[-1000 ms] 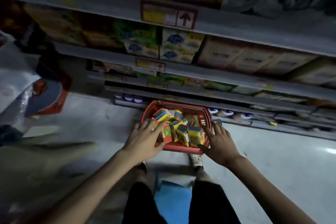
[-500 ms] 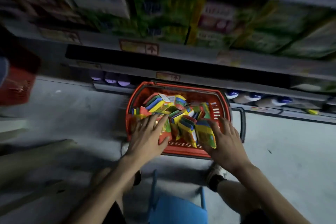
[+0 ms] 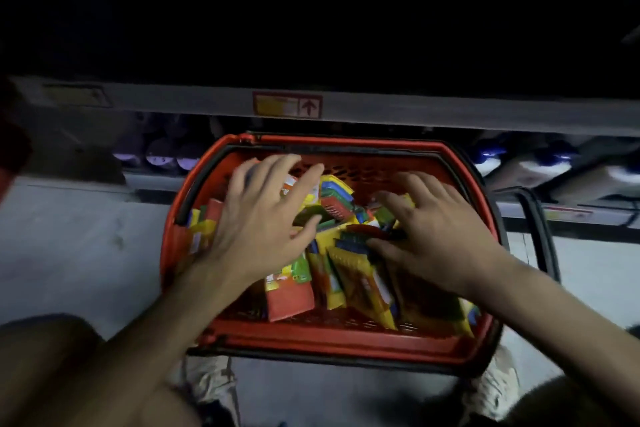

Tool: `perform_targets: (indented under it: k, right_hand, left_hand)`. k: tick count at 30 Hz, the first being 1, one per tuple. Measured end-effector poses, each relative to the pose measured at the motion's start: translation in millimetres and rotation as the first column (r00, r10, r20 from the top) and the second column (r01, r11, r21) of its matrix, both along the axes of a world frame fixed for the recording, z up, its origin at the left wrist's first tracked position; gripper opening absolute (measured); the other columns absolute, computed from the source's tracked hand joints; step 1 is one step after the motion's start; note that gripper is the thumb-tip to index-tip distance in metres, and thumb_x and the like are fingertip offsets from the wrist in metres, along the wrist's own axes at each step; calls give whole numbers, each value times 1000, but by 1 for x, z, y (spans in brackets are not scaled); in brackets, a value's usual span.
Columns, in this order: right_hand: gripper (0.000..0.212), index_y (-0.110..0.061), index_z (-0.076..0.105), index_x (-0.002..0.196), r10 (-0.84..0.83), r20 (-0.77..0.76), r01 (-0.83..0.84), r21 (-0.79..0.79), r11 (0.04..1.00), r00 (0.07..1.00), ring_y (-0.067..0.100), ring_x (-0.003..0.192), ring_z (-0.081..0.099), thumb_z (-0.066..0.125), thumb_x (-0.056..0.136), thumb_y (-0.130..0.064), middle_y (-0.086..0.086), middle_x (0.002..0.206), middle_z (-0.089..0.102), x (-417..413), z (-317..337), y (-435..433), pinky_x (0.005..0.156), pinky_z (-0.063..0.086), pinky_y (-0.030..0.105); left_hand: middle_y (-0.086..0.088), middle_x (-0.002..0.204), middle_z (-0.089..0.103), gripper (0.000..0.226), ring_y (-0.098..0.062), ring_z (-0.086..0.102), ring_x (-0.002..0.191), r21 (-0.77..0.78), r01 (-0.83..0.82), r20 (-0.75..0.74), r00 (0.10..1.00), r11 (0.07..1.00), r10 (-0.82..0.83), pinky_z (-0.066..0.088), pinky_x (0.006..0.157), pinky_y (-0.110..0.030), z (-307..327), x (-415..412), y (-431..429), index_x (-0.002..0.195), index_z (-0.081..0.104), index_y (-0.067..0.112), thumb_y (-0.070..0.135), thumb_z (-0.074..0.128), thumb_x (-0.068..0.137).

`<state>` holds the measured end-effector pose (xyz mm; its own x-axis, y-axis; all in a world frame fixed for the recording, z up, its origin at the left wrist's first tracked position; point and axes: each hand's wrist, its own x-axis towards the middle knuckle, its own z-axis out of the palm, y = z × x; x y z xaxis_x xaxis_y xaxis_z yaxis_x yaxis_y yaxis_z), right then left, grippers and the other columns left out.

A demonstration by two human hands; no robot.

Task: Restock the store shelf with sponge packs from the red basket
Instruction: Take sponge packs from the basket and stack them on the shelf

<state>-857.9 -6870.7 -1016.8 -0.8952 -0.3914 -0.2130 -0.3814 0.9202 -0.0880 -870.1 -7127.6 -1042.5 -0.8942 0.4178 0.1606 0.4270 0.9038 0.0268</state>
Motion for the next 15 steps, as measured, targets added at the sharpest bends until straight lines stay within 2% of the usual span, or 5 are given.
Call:
perform_targets:
  k: [3, 8, 13, 15]
  right_hand:
    - [77, -27, 42, 151, 6, -12, -5, 69, 998, 1000, 34, 143, 37, 38, 91, -75, 11, 150, 44, 16, 3, 2, 115, 34, 46]
    - [69, -28, 46, 148, -43, -37, 44, 9, 999, 998, 33, 137, 41, 53, 91, -66, 10, 145, 47, 51, 18, -4, 111, 35, 43]
    - [66, -30, 48, 145, -62, -36, 63, 13, 998, 997, 34, 139, 38, 52, 91, -67, 9, 145, 45, 78, 31, -7, 115, 31, 45]
    - [69, -30, 48, 146, -61, -28, 63, 65, 996, 998, 35, 142, 34, 48, 91, -72, 10, 149, 42, 78, 36, -7, 118, 27, 47]
  left_hand:
    - [-12, 147, 51, 63, -33, 46, 138, -1, -2, -28, 1000, 1000, 1, 29, 118, -56, 7, 12, 9, 151, 48, 22, 47, 60, 94]
    - [-11, 140, 56, 65, -32, 47, 135, 68, -91, -7, 996, 994, 91, 33, 116, -54, 24, 63, 7, 150, 51, 24, 42, 68, 89]
    - [-12, 144, 56, 69, -34, 53, 135, 12, -122, 6, 993, 992, 122, 47, 107, -53, 49, 90, -19, 150, 50, 25, 53, 49, 87]
    - [-11, 142, 58, 71, -33, 57, 130, -46, -132, -4, 991, 990, 132, 50, 102, -50, 56, 89, -30, 151, 49, 24, 53, 53, 86]
